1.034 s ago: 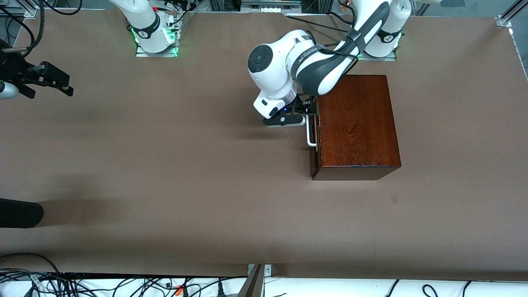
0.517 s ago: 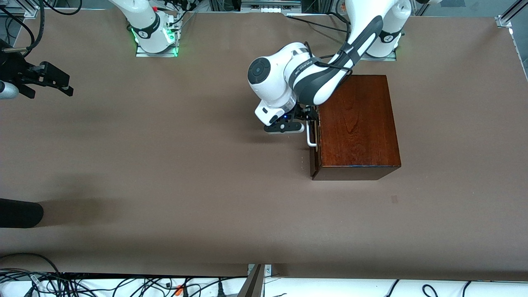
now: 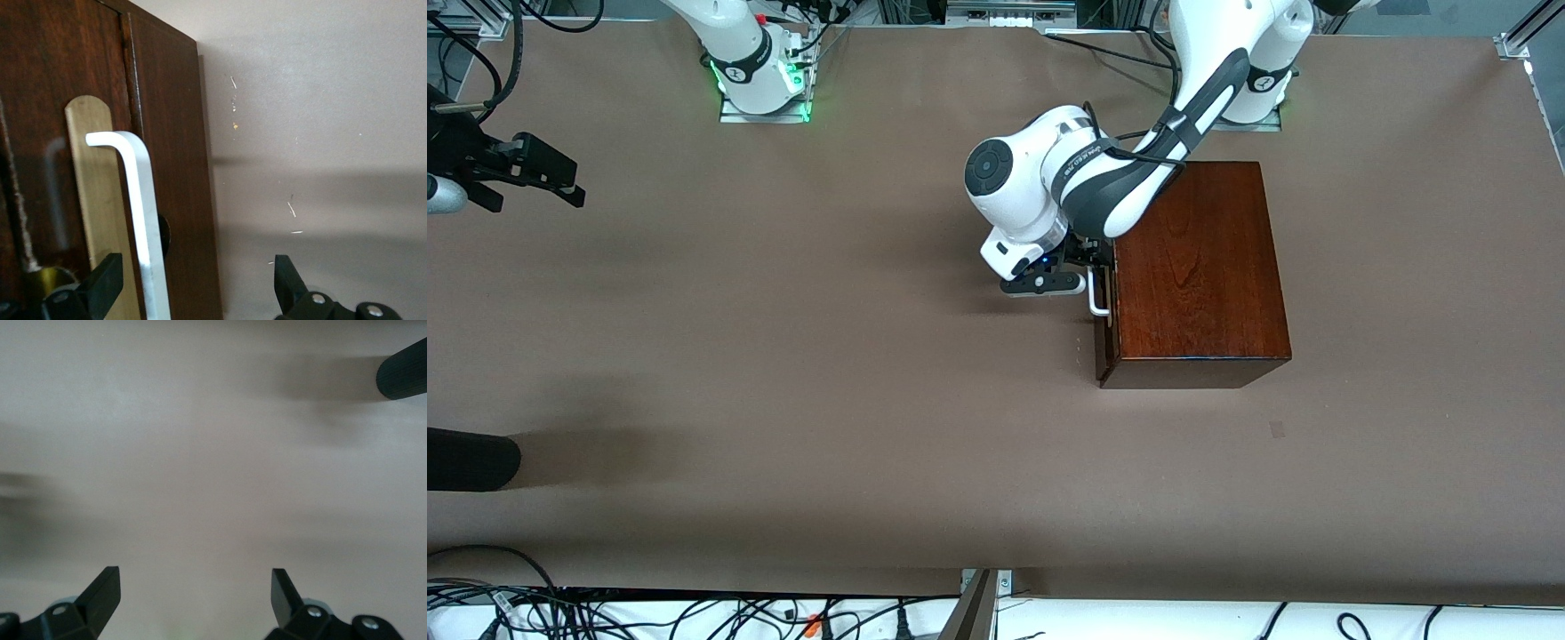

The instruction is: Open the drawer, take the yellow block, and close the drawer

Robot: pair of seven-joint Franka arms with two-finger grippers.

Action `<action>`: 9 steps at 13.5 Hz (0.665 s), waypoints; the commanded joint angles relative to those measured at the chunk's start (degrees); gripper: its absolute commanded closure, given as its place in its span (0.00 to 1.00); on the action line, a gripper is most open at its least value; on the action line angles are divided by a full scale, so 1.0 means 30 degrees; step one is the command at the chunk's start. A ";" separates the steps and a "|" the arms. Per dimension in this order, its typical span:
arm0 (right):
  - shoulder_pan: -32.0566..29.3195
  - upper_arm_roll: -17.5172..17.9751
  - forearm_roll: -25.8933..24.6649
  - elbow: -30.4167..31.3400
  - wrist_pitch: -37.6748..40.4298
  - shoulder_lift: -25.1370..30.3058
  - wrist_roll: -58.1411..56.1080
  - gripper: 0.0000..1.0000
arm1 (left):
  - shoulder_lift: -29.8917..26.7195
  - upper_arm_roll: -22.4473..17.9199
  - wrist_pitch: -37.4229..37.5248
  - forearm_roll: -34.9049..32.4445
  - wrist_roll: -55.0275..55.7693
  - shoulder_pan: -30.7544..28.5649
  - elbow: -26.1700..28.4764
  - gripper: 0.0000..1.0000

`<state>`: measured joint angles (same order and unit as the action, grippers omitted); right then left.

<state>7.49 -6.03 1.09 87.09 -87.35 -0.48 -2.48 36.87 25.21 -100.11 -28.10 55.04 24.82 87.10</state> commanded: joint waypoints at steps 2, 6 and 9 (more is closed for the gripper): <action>-0.0240 0.0165 -0.0012 -0.0202 0.0170 -0.0045 0.0036 0.00 | 0.0423 -0.0200 -0.0320 -0.0508 0.0373 0.0194 -0.0147 0.00; -0.0240 0.0165 -0.0012 -0.0202 0.0170 -0.0045 0.0036 0.00 | 0.0512 -0.0346 -0.0350 -0.0537 0.0373 0.0194 -0.0206 0.00; -0.0240 0.0165 -0.0012 -0.0202 0.0170 -0.0045 0.0036 0.00 | 0.0512 -0.0317 -0.0350 -0.0508 0.0460 0.0311 -0.0264 0.00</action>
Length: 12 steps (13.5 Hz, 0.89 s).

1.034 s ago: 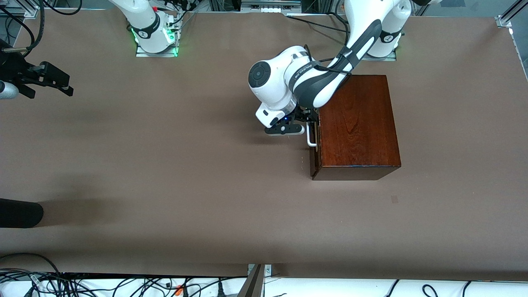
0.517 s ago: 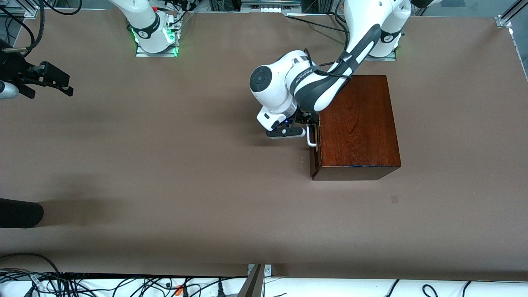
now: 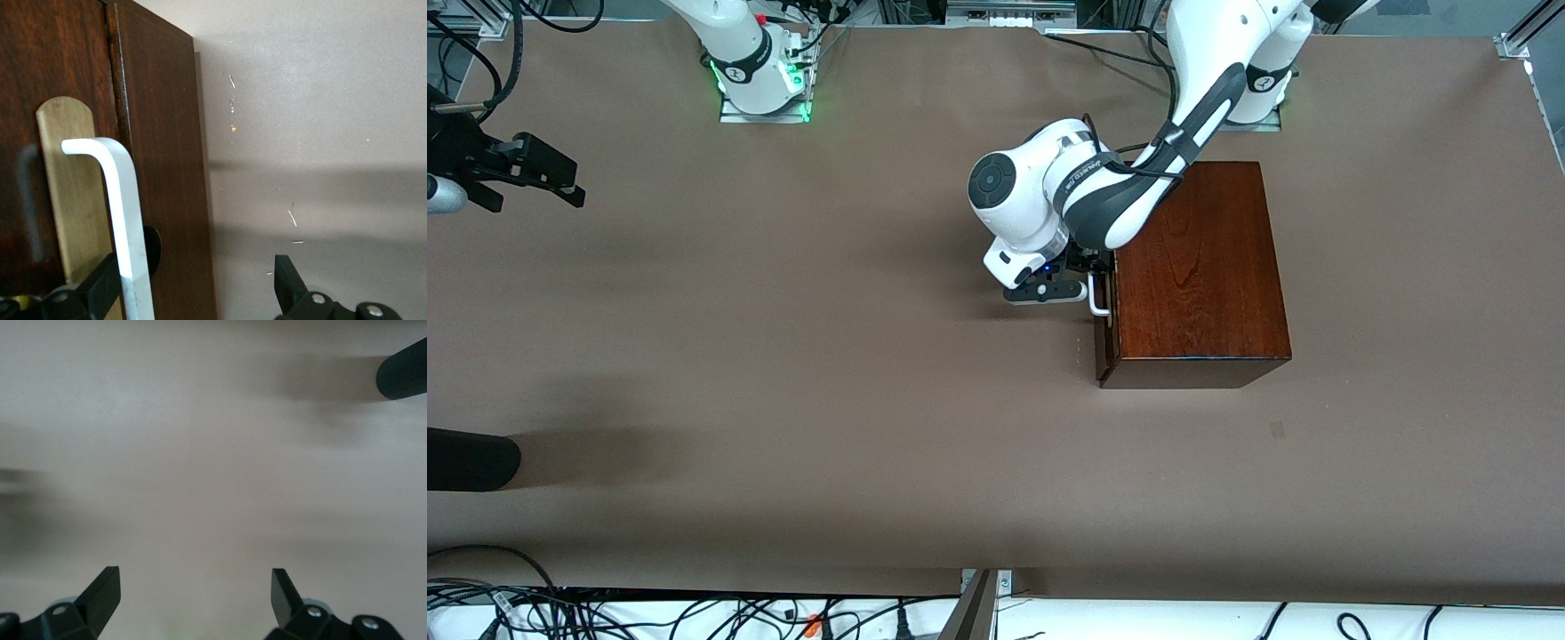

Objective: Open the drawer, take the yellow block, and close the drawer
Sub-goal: 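Pull the drawer open by its handle with the left gripper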

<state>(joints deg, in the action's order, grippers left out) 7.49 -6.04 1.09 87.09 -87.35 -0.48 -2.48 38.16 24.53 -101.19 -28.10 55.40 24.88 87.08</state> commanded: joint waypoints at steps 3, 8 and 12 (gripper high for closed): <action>-0.0269 0.0166 -0.0012 -0.0202 0.0170 -0.0045 0.0035 0.00 | 0.0111 -0.0063 -0.0751 -0.0478 0.0867 0.0378 -0.0258 0.00; -0.0269 0.0166 -0.0012 -0.0202 0.0141 -0.0045 0.0006 0.00 | 0.0111 -0.0033 -0.1046 -0.0215 0.1134 0.0670 -0.0345 0.00; -0.0269 0.0166 -0.0012 -0.0202 0.0112 -0.0045 0.0035 0.00 | 0.0111 -0.0004 -0.1514 -0.0126 0.1571 0.0906 -0.0375 0.00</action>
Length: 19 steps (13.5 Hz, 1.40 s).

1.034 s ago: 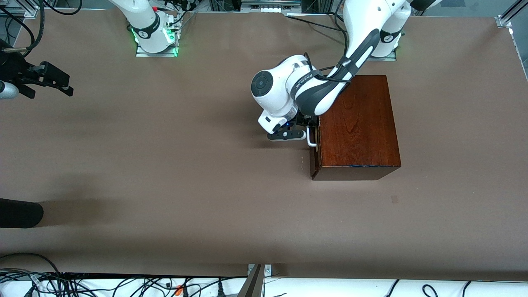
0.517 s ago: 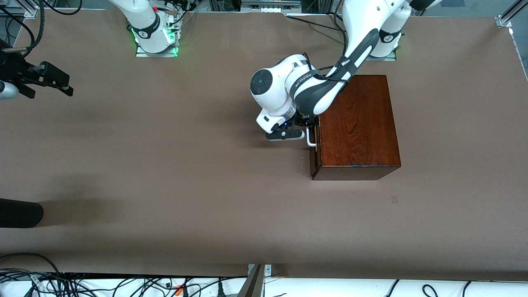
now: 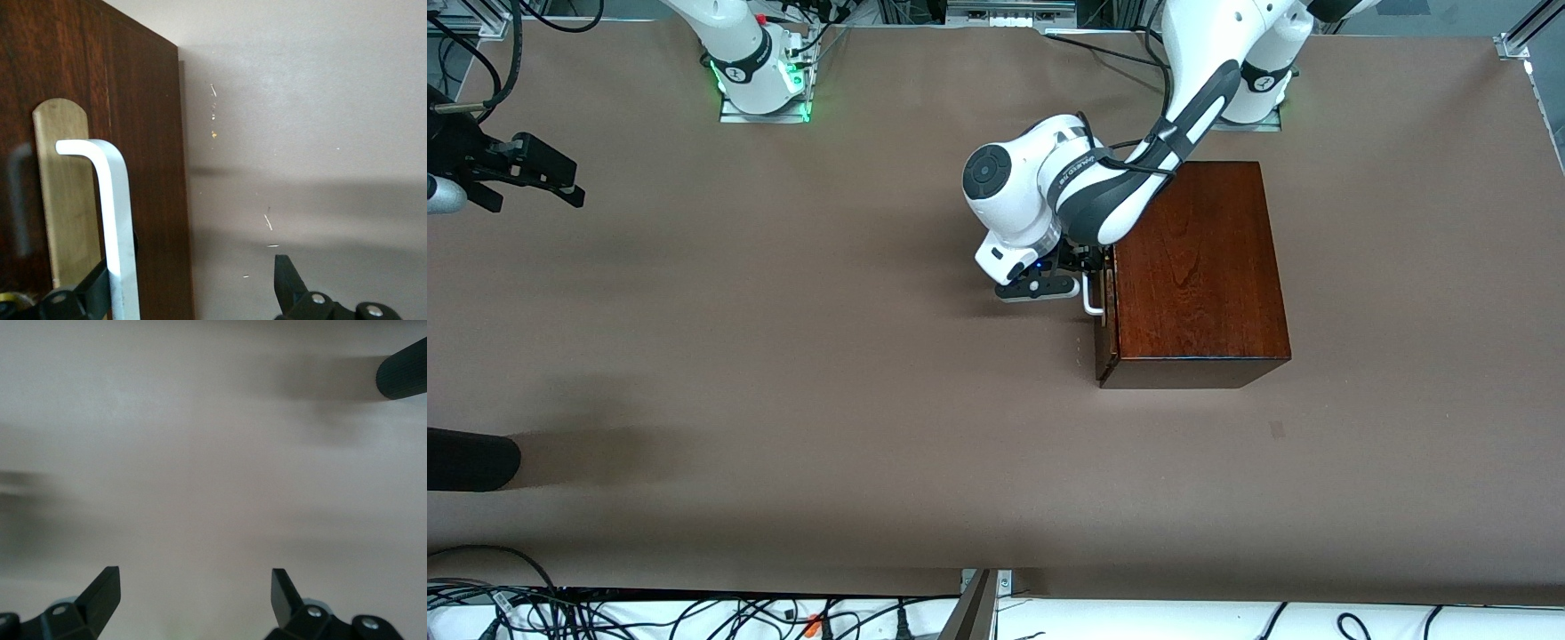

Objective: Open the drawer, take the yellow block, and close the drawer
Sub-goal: 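Pull the drawer open by its handle with the left gripper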

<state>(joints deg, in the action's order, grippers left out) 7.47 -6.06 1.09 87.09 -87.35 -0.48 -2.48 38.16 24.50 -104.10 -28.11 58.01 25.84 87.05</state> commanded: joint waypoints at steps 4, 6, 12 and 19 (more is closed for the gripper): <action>-0.0263 0.0174 -0.0012 -0.0202 0.0112 -0.0045 0.0036 0.00 | 0.0199 0.0036 -0.0894 0.0313 0.0965 0.0908 -0.0713 0.00; -0.0263 0.0174 -0.0012 -0.0202 0.0171 -0.0045 0.0036 0.00 | 0.0520 0.0036 -0.0894 0.0549 0.0965 0.1170 -0.1242 0.00; -0.0263 0.0174 -0.0012 -0.0202 0.0171 -0.0045 0.0006 0.00 | 0.1252 0.0036 -0.0981 0.0667 0.1607 0.1670 -0.2238 0.00; -0.0263 0.0174 -0.0012 -0.0202 0.0054 -0.0045 0.0007 0.00 | 0.1429 0.0036 -0.2299 0.0668 0.2574 0.2050 -0.2356 0.00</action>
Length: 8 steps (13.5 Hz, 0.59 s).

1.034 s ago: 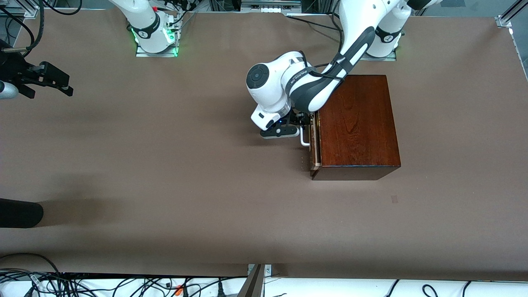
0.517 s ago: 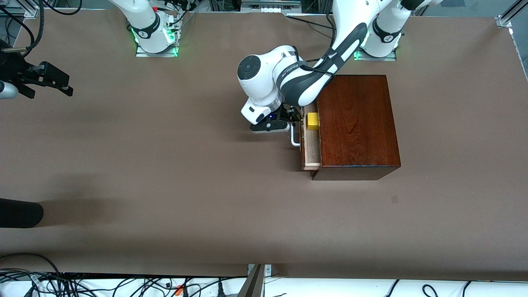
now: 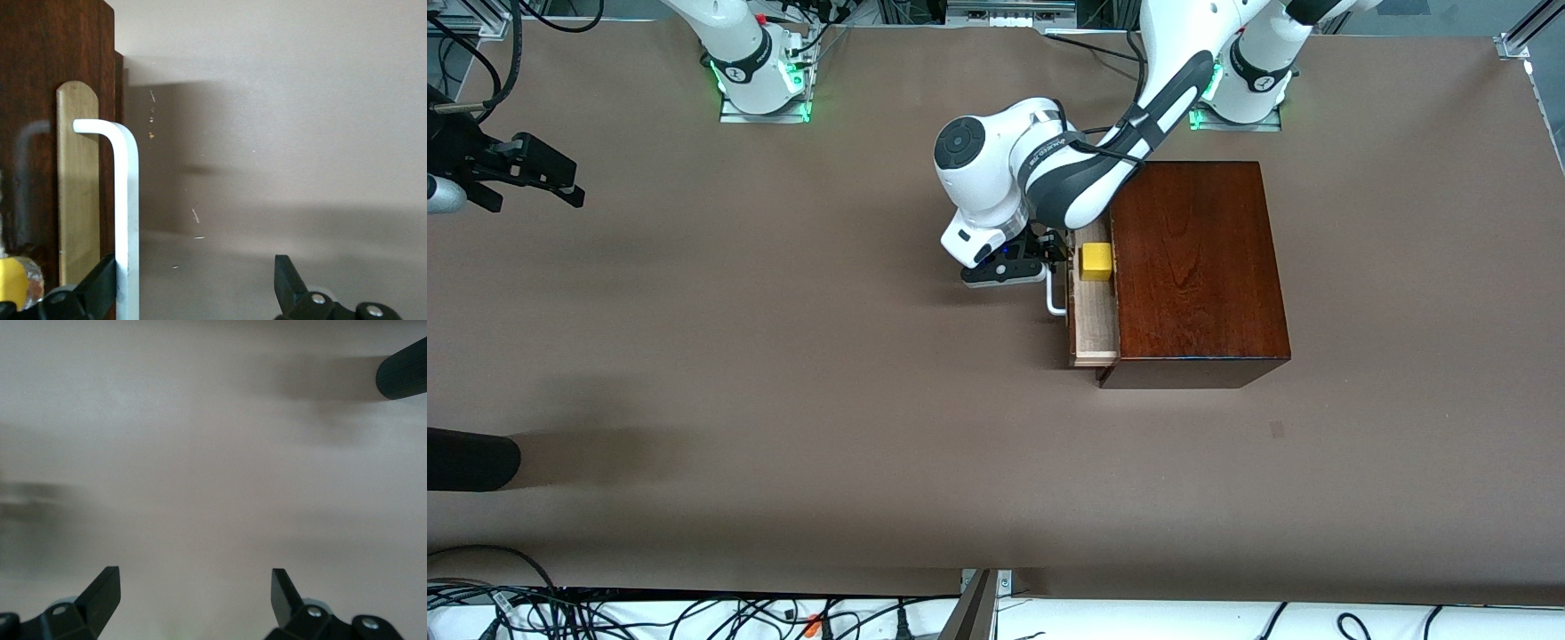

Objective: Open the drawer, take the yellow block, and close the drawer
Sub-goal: 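Pull the drawer open by its handle with the left gripper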

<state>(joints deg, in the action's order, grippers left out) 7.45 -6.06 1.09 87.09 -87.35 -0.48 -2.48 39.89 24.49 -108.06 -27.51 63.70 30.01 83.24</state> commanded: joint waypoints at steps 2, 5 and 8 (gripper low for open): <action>-0.0257 0.0175 -0.0012 -0.0202 0.0171 -0.0045 0.0006 0.00 | 0.1001 0.0068 -0.1158 0.0499 0.0738 0.0691 -0.1375 0.00; -0.0286 0.0174 -0.0012 -0.0202 0.0230 -0.0045 0.0006 0.00 | 0.1468 0.0068 -0.1158 0.0821 0.0738 0.0983 -0.2137 0.00; -0.0286 0.0145 -0.0012 -0.0202 0.0230 -0.0045 0.0006 0.00 | 0.1529 0.0068 -0.1274 0.0850 0.0738 0.1101 -0.2286 0.00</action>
<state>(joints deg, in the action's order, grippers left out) 7.39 -6.06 1.09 87.09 -87.34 -0.48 -2.48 41.29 24.28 -109.19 -26.94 64.78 31.19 80.96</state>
